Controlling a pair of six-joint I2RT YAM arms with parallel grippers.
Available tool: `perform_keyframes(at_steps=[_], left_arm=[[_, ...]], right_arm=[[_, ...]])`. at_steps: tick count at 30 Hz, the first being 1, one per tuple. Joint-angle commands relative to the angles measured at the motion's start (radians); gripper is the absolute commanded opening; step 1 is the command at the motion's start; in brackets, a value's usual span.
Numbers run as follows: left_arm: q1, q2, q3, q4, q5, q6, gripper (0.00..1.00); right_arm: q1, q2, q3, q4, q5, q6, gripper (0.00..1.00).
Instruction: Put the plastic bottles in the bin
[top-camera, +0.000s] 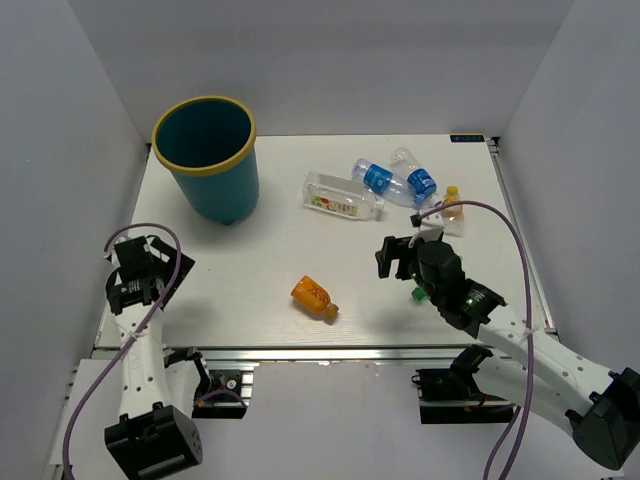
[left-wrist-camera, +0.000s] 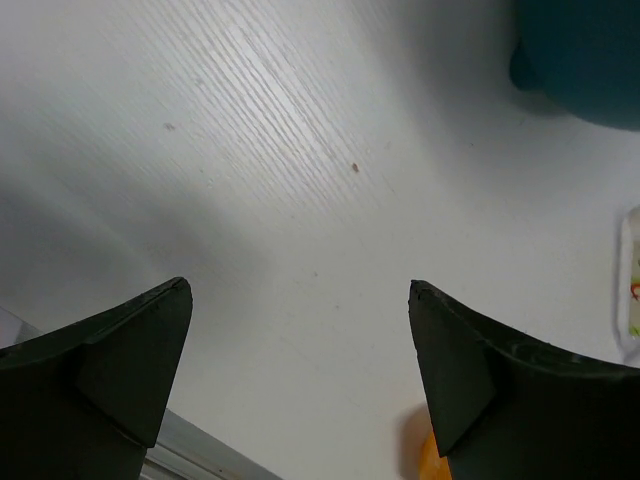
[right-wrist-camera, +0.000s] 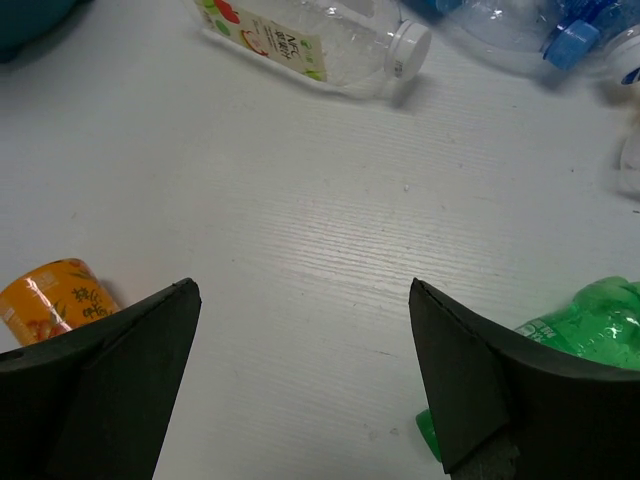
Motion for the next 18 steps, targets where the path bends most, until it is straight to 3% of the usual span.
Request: perform_keyframes(at_steps=[1, 3, 7, 11, 15, 18], left_arm=[[-0.066, -0.047, -0.005, 0.046, 0.053, -0.024, 0.98], [-0.138, -0.042, -0.008, 0.061, -0.018, -0.086, 0.98], [-0.442, 0.019, -0.01, 0.096, -0.117, -0.183, 0.98], [-0.677, 0.1, 0.077, -0.053, -0.318, -0.283, 0.98], [-0.878, 0.188, 0.12, -0.16, -0.337, -0.407, 0.98], [-1.122, 0.264, 0.142, -0.209, -0.384, -0.557, 0.98]], right_arm=[[0.0, -0.035, -0.022, 0.061, -0.063, -0.03, 0.89], [0.001, -0.041, -0.04, 0.11, -0.074, -0.036, 0.89], [0.0, -0.03, -0.048, 0.096, -0.051, -0.027, 0.89], [0.0, -0.013, -0.034, 0.075, 0.021, -0.027, 0.89], [0.0, -0.003, -0.034, 0.016, 0.078, -0.019, 0.89], [0.0, -0.003, -0.053, 0.016, 0.104, -0.013, 0.89]])
